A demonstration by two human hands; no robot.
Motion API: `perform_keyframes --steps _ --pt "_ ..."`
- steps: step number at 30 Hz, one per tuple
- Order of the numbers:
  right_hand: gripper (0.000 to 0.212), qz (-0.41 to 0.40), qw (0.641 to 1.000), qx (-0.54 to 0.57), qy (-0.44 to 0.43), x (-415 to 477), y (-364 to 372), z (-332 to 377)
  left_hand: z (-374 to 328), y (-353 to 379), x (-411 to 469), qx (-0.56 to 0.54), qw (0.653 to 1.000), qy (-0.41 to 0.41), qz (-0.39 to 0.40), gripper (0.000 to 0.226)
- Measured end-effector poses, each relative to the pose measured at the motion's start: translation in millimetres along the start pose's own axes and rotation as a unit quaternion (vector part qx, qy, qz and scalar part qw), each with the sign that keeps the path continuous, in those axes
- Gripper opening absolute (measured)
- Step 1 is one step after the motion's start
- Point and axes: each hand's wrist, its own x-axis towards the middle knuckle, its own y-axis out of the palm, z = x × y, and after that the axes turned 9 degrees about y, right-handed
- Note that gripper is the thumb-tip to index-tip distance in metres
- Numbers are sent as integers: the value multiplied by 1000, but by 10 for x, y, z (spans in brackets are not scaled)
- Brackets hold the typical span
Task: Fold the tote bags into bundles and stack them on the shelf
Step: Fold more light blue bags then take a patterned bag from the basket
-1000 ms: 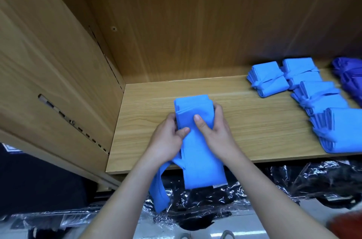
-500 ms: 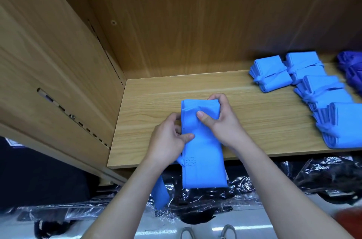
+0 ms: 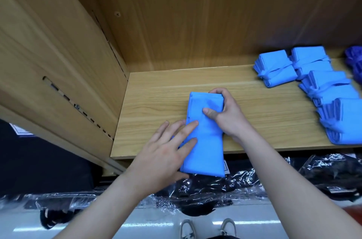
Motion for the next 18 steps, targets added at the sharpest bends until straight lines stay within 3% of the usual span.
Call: perform_keyframes --steps 2,4,6,9,14,16,18 --pt "35 6 1000 -8 4 0 7 13 -16 59 -9 11 999 34 -18 72" --pt "34 20 1000 4 19 -8 3 30 5 140 29 -45 998 37 -30 69" --pt "33 50 998 12 35 -35 -2 75 84 180 90 -190 980 -29 -50 54" --pt "30 84 995 -1 52 -65 -44 112 211 81 246 -379 905 -184 -63 25" --pt "6 84 993 4 79 -127 -76 184 258 65 465 -321 900 -279 -96 20" --pt "28 87 989 90 79 -144 -71 197 266 84 515 -322 895 -291 -99 29" --pt "51 83 991 87 64 -166 -66 198 263 68 554 -328 888 -304 -108 32"
